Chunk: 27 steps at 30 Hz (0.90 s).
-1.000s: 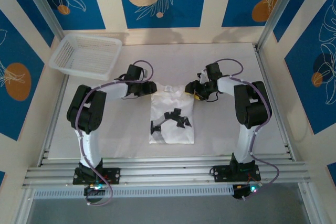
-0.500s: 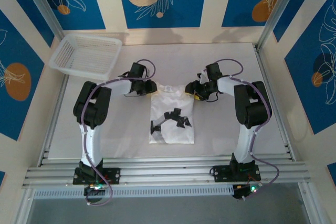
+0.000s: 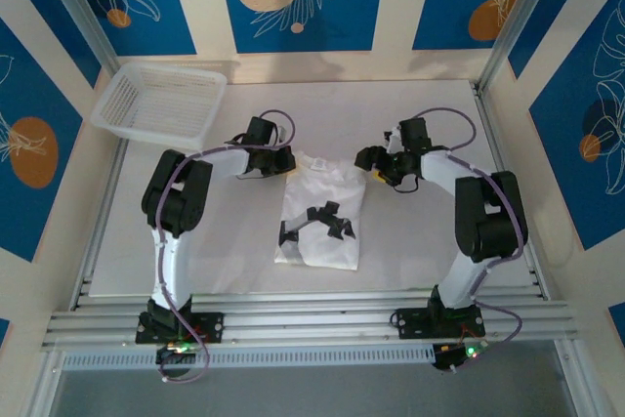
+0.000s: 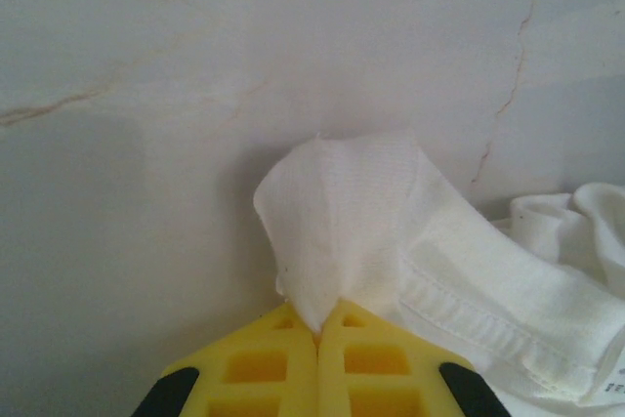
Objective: Fold the inside-out t-shirt
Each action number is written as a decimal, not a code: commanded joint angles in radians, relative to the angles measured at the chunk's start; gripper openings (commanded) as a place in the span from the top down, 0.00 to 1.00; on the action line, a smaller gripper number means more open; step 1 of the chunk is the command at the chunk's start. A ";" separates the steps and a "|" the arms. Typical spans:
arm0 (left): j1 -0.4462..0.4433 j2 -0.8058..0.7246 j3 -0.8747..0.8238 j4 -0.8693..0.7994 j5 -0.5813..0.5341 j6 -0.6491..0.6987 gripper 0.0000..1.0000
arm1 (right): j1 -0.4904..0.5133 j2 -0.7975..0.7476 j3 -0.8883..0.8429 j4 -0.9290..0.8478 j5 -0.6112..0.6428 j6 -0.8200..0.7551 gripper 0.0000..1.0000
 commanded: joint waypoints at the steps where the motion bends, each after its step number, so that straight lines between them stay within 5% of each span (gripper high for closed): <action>1: -0.014 -0.004 -0.019 -0.073 0.017 0.031 1.00 | -0.005 0.049 -0.002 0.019 0.019 0.011 0.28; 11: -0.024 0.005 -0.040 -0.032 0.064 0.024 1.00 | 0.084 0.248 0.108 0.014 -0.059 0.020 0.33; 17: -0.025 -0.024 -0.090 0.032 0.081 -0.030 1.00 | 0.104 0.300 0.117 0.076 -0.103 0.092 0.65; 21: -0.023 -0.059 -0.085 0.031 0.086 -0.028 1.00 | 0.100 0.260 0.150 0.041 -0.114 0.070 0.96; 27: 0.014 -0.245 0.002 0.019 0.173 -0.059 1.00 | 0.097 0.083 0.331 -0.104 -0.175 0.009 1.00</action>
